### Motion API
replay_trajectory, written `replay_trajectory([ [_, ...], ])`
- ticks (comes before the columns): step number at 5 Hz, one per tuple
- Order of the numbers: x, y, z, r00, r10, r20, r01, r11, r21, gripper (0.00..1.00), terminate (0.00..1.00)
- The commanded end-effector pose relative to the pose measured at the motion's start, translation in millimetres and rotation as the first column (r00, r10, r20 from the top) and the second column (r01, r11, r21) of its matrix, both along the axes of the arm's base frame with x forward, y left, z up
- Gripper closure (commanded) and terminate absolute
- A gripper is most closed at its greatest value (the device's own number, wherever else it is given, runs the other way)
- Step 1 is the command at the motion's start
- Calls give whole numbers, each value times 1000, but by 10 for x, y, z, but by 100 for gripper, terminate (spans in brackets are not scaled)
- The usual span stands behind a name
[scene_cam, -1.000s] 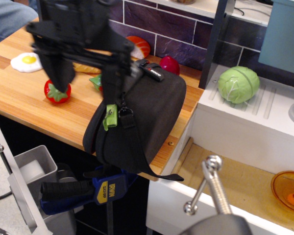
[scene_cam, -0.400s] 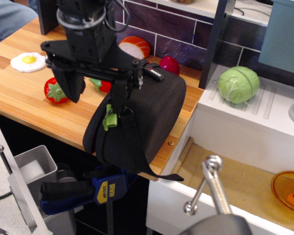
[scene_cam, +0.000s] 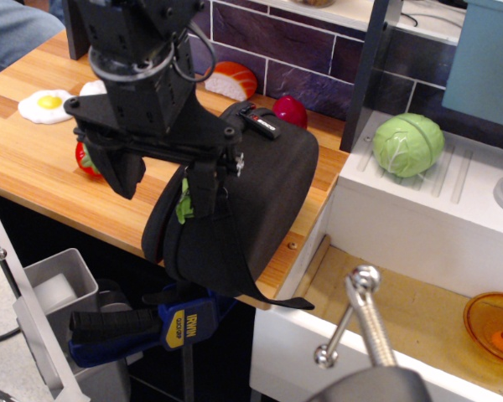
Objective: Zip zipper bag
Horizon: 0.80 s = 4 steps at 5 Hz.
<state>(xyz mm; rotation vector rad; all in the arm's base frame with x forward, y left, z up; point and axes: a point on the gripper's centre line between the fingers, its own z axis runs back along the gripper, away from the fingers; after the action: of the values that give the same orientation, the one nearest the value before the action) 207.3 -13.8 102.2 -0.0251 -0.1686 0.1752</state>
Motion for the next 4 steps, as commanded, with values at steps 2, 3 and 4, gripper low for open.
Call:
replay_trajectory([
  [2,70,-115,-111,998,8,57,-10,1000,26,0,0],
  [3,68,-116,-63,999,15,53,-15,1000,17,100,0],
  [4,32,-99,-40,999,3,48,-4,1000,9,100,0],
])
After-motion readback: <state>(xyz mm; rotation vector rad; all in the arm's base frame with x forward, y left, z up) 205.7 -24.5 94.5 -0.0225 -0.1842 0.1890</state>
